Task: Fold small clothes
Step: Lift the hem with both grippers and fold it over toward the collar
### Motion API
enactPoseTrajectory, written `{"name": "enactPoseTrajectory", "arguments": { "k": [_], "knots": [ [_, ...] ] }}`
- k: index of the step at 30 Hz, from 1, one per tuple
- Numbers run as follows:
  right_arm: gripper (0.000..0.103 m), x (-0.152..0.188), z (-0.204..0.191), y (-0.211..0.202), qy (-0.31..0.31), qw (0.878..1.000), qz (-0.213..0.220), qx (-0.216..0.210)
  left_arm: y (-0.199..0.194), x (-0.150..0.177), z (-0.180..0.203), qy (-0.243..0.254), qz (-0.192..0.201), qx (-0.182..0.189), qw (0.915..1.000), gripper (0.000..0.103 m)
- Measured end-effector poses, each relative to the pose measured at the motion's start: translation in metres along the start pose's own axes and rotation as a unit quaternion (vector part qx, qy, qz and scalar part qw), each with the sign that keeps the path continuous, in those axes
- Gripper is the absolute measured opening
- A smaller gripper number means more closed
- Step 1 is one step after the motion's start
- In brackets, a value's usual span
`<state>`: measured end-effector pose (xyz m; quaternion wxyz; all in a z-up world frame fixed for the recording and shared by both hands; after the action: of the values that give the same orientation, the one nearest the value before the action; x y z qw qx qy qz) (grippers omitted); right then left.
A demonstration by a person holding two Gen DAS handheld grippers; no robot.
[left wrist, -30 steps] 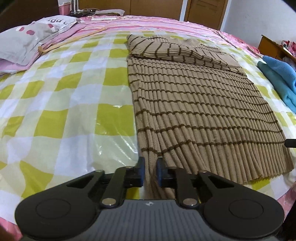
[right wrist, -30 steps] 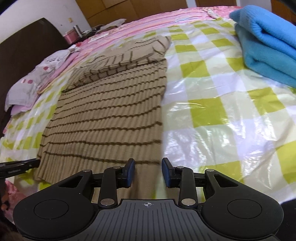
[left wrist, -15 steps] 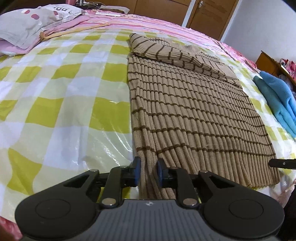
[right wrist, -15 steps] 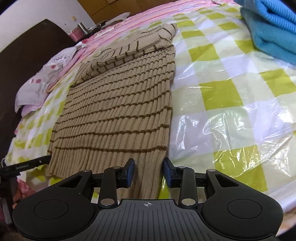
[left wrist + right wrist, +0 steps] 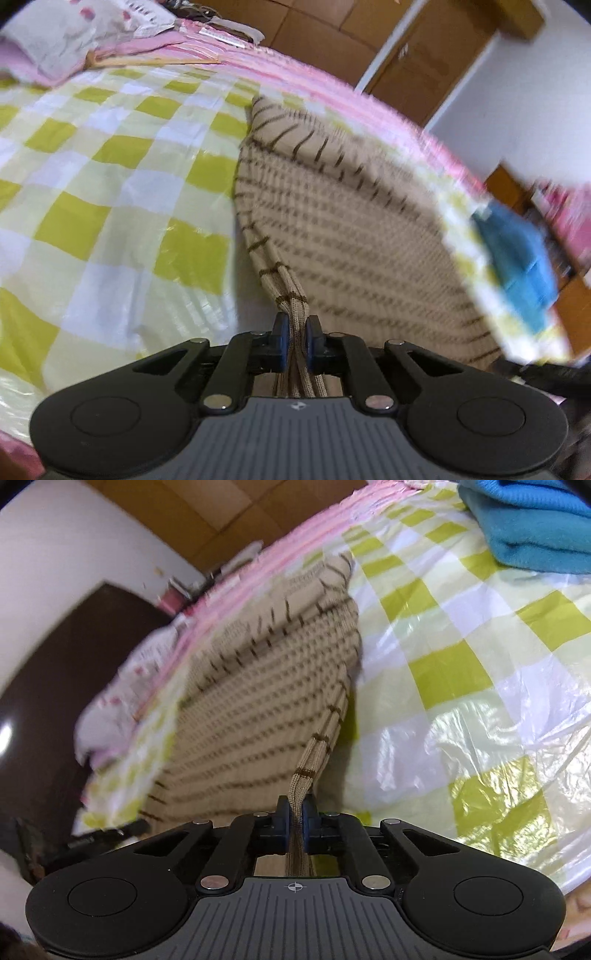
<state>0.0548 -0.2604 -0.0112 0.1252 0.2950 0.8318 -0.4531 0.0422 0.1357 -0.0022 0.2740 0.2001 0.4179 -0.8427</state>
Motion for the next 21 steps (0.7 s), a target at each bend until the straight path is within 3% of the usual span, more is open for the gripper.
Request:
{"name": "enactPoseTrajectory", "arguments": {
  "k": [4, 10, 14, 21],
  "knots": [
    [0.007, -0.024, -0.002, -0.012, 0.048, 0.997, 0.033, -0.052, 0.002, -0.029, 0.000, -0.041, 0.031, 0.061, 0.9969, 0.015],
    [0.007, -0.089, -0.007, -0.005, 0.112, 0.981, 0.086, -0.132, 0.025, -0.091, 0.002, -0.087, 0.088, 0.135, 0.9831, 0.015],
    [0.007, -0.138, -0.009, 0.014, 0.130, 0.974, 0.116, -0.147, 0.046, -0.139, 0.002, -0.082, 0.118, 0.141, 0.9795, 0.015],
    [0.007, -0.215, 0.003, 0.077, 0.165, 0.970, 0.143, -0.107, 0.098, -0.207, -0.016, -0.085, 0.142, 0.116, 0.9793, 0.015]
  ]
}}
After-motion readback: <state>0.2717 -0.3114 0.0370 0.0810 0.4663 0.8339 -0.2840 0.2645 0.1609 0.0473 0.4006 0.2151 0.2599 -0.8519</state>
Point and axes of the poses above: each gripper's, at about its wrist camera, not at the fingertips, and y roughly the way its jaws point, z to its right, x to its underside, the point moved 1 cm from there along y, roughly the way its jaws point, and after that the axes turned 6 degrees about x, right-handed, at the moved point
